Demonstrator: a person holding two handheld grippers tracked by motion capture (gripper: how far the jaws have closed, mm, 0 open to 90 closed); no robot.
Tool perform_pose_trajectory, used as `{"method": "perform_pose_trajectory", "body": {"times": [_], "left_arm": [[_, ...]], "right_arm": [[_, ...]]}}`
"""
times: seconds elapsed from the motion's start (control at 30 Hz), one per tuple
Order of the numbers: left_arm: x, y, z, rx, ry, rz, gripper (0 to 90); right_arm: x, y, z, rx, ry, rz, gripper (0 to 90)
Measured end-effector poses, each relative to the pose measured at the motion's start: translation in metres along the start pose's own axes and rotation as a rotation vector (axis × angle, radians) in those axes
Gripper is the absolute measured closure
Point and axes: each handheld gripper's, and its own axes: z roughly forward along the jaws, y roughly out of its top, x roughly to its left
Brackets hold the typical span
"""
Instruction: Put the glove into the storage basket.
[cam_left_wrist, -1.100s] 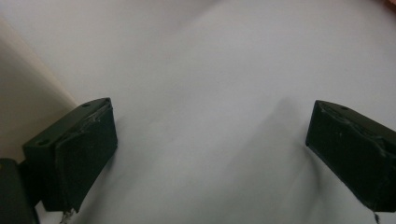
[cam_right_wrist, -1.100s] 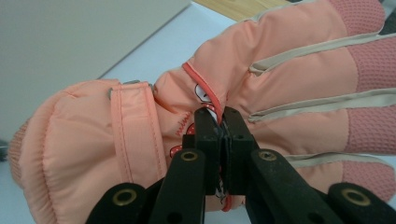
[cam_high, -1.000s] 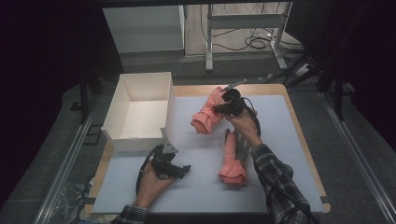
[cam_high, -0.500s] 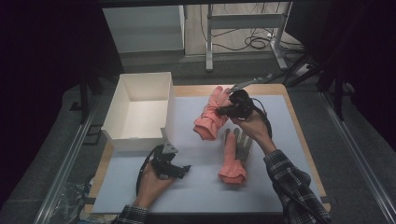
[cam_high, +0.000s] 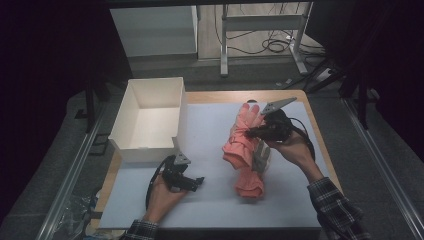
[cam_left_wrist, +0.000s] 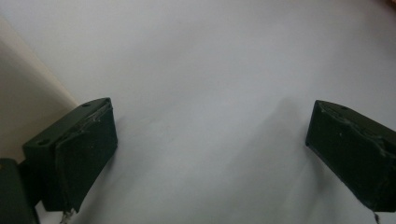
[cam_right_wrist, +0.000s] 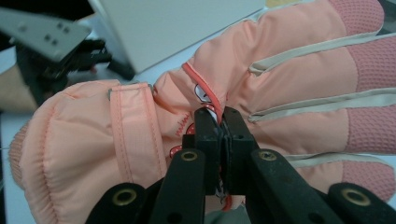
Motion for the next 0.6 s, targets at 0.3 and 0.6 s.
{"method": "perform_pose_trajectory", "body": {"times": [0.3, 0.6], "left_arm": [[-0.001, 0.0, 0.0, 0.002, 0.002, 0.001, 2.2], [-0.001, 0.0, 0.0, 0.001, 0.004, 0.001, 2.2]], "right_arm": [[0.014, -0.032, -0.015, 0.054, 0.053, -0.038, 86.5], [0.015, -0.056, -0.004, 0.102, 0.089, -0.038, 86.4]]}}
